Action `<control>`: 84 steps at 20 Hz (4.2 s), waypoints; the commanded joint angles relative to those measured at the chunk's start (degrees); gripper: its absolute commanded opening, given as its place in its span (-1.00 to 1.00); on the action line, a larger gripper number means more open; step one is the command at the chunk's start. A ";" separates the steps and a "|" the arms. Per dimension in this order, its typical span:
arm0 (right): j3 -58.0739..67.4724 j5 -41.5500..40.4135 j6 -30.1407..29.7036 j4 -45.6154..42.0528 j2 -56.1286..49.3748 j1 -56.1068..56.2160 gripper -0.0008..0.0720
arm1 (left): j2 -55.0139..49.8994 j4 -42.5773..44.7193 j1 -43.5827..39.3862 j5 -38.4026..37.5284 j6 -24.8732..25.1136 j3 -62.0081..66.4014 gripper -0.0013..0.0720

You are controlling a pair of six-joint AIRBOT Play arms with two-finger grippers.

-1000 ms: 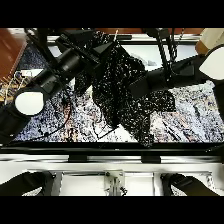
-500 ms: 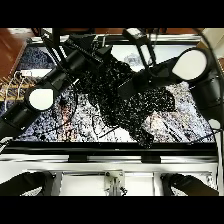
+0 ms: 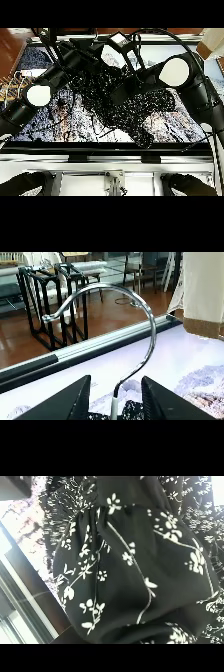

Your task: Fold the shirts.

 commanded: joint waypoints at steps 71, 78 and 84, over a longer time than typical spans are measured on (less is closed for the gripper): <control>6.73 -21.35 32.61 -56.74 19.04 -26.86 -0.82 | 17.09 2.10 10.21 3.65 1.73 2.16 0.71; 6.80 -17.97 29.29 -56.85 22.67 -45.68 -0.82 | 17.07 2.10 10.27 4.35 1.70 2.16 0.70; 7.17 -29.88 35.45 -53.66 13.35 -57.86 -0.82 | 17.09 2.10 10.27 4.33 1.70 2.16 0.70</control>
